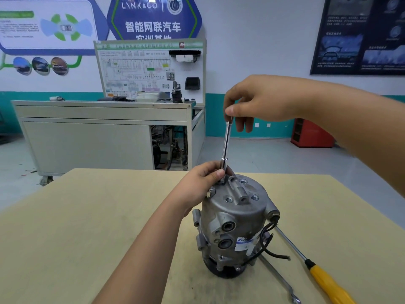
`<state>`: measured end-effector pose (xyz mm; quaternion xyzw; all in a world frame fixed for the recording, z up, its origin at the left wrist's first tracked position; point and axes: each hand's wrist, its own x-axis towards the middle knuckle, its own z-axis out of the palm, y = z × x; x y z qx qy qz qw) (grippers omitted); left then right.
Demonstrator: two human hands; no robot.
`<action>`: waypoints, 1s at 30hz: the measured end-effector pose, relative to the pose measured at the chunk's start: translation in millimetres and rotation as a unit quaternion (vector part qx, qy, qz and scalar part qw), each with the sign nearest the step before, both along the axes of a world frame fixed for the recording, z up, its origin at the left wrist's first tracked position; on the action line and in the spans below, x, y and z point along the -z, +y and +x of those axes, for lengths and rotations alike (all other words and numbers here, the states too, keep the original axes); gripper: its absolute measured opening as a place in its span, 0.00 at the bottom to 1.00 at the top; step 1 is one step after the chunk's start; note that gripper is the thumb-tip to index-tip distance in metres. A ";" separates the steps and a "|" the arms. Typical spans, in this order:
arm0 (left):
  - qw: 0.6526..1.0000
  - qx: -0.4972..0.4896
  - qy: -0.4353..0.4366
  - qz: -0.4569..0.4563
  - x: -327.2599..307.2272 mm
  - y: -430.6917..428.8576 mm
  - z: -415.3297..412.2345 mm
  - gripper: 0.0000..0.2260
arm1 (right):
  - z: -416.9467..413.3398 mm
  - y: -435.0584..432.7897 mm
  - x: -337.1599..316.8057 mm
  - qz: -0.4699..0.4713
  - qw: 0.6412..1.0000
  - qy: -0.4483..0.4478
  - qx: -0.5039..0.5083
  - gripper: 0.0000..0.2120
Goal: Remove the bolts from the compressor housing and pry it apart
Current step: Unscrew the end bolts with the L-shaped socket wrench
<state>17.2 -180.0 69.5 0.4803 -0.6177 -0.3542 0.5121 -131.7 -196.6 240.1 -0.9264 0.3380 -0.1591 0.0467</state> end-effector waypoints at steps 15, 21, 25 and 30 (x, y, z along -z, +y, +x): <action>1.000 -0.001 0.007 0.003 0.0 -1.9 0.6 0.12 | -10.1 -13.8 -7.7 -0.099 0.993 0.037 0.062 0.09; 1.000 0.007 0.015 -0.003 1.1 -3.7 0.9 0.12 | -6.0 -10.9 -4.6 -0.131 0.987 0.014 0.088 0.09; 1.000 0.011 0.021 -0.003 2.0 -4.0 1.1 0.11 | -1.4 -6.3 -2.8 -0.153 0.983 0.015 0.105 0.08; 1.000 0.012 0.027 -0.001 1.8 -3.9 1.5 0.11 | 0.7 -5.4 -2.0 -0.123 0.986 0.025 0.110 0.09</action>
